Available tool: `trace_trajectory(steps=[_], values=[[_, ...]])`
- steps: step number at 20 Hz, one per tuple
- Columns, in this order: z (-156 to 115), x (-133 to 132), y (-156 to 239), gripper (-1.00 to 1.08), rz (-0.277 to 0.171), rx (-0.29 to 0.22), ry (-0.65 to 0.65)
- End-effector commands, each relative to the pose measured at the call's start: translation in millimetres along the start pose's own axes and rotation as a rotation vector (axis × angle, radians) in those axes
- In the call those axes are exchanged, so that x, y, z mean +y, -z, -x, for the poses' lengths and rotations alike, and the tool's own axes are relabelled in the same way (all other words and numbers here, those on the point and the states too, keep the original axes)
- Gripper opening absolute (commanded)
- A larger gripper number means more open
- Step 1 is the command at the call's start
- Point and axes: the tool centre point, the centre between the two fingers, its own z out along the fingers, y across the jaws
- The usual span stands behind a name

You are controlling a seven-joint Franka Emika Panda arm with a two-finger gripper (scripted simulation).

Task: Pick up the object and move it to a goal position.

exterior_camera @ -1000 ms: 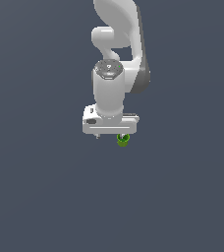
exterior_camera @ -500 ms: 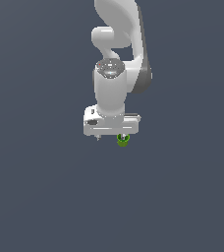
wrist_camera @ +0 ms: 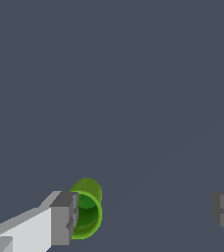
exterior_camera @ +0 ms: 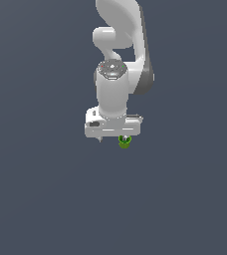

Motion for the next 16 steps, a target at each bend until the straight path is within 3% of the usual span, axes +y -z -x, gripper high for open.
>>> trace_trajectory(steps=[1, 8, 16], values=[[1.5, -1.5, -2.2, 1.00, 0.000, -0.001, 0.023], [9.1, -9.0, -12.7, 1.00, 0.001, -0.007, 0.145], [24.3, -23.5, -31.4, 1.00, 0.000, -0.017, 0.373]])
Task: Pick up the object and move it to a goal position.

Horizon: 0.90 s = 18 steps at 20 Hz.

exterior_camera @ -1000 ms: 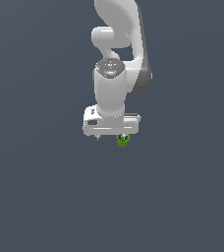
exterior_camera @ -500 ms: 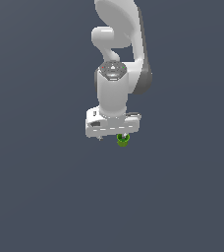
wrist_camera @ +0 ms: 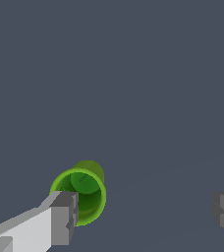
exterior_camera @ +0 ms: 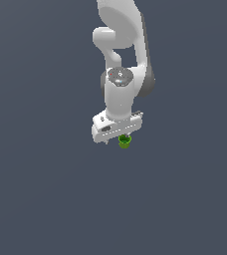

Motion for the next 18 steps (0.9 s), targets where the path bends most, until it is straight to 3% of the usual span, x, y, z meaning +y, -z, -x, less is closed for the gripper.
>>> trace_trajectory(steps=[1, 18], values=[[3.4, -6.6, -6.4, 1.00, -0.001, -0.003, 0.080], [26.5, -49.0, -41.8, 1.00, -0.016, -0.014, 0.568]])
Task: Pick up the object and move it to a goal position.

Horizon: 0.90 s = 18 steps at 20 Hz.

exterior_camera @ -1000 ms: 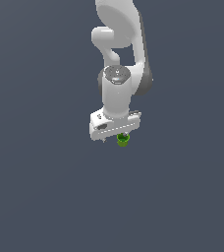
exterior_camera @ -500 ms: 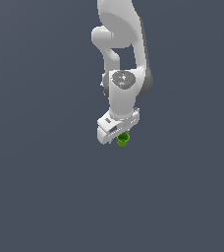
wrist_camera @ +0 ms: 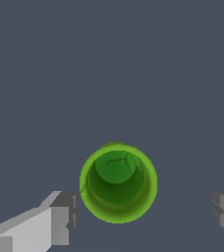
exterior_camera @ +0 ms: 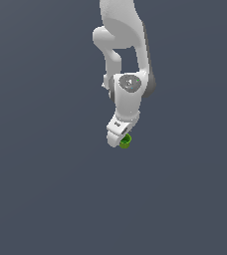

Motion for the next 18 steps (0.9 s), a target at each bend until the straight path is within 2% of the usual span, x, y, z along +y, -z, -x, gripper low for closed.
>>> trace_trajectory(steps=[1, 8, 18], values=[[-0.1, -5.0, -3.3, 1.00, -0.002, 0.000, 0.051], [-0.3, -12.9, -8.4, 1.00, -0.004, 0.000, 0.127], [0.0, -13.8, -20.5, 1.00, -0.005, 0.000, 0.131]])
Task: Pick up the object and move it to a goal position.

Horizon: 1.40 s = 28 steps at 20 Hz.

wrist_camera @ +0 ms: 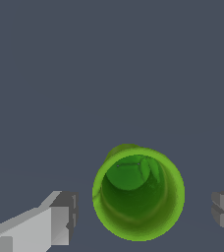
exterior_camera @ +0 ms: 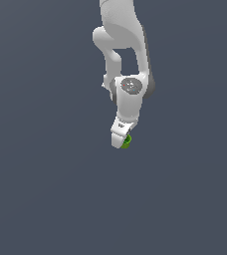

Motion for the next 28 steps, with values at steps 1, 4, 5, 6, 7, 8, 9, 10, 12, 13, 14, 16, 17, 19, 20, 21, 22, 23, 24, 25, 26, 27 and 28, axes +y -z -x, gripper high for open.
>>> trace_trajectory(steps=[1, 4, 5, 6, 7, 8, 9, 10, 12, 13, 14, 16, 17, 19, 20, 21, 22, 23, 24, 25, 26, 27, 28], values=[[0.2, -0.8, -9.0, 1.00, -0.001, 0.000, 0.001], [0.6, -1.2, -24.5, 1.00, -0.001, 0.000, 0.003], [0.4, -1.5, -29.1, 1.00, -0.001, 0.000, 0.004], [0.4, -1.5, -33.0, 1.00, -0.001, 0.000, 0.004], [0.5, -1.4, -36.2, 1.00, -0.001, 0.000, 0.004], [0.3, -1.3, -38.8, 1.00, -0.001, 0.000, 0.005], [0.3, -1.1, -40.8, 1.00, -0.001, 0.000, 0.005], [0.3, -1.0, -42.1, 1.00, -0.001, 0.000, 0.005], [0.2, -0.8, -43.2, 1.00, -0.001, 0.000, 0.005], [0.2, -0.8, -43.2, -1.00, -0.001, 0.000, 0.005], [0.2, -0.8, -43.2, -1.00, -0.001, 0.000, 0.005], [0.2, -0.8, -43.2, -1.00, -0.001, 0.000, 0.005], [0.2, -0.8, -43.2, -1.00, -0.001, 0.000, 0.005], [0.2, -0.8, -43.2, -1.00, -0.001, 0.000, 0.005], [0.2, -0.8, -43.2, -1.00, -0.001, 0.000, 0.005], [0.2, -0.8, -43.2, -1.00, -0.001, 0.000, 0.005], [0.2, -0.8, -43.2, -1.00, -0.001, 0.000, 0.005], [0.3, 0.0, -42.2, -1.00, 0.001, 0.000, 0.004], [0.0, 0.0, -41.9, -1.00, 0.001, 0.000, 0.004], [-0.8, -0.2, -41.1, -1.00, 0.001, 0.000, 0.004], [-2.1, -0.5, -39.9, -1.00, 0.001, 0.000, 0.004], [-4.0, -0.9, -38.1, -1.00, 0.001, 0.000, 0.004], [-6.3, -1.5, -35.8, -1.00, 0.001, 0.000, 0.004]])
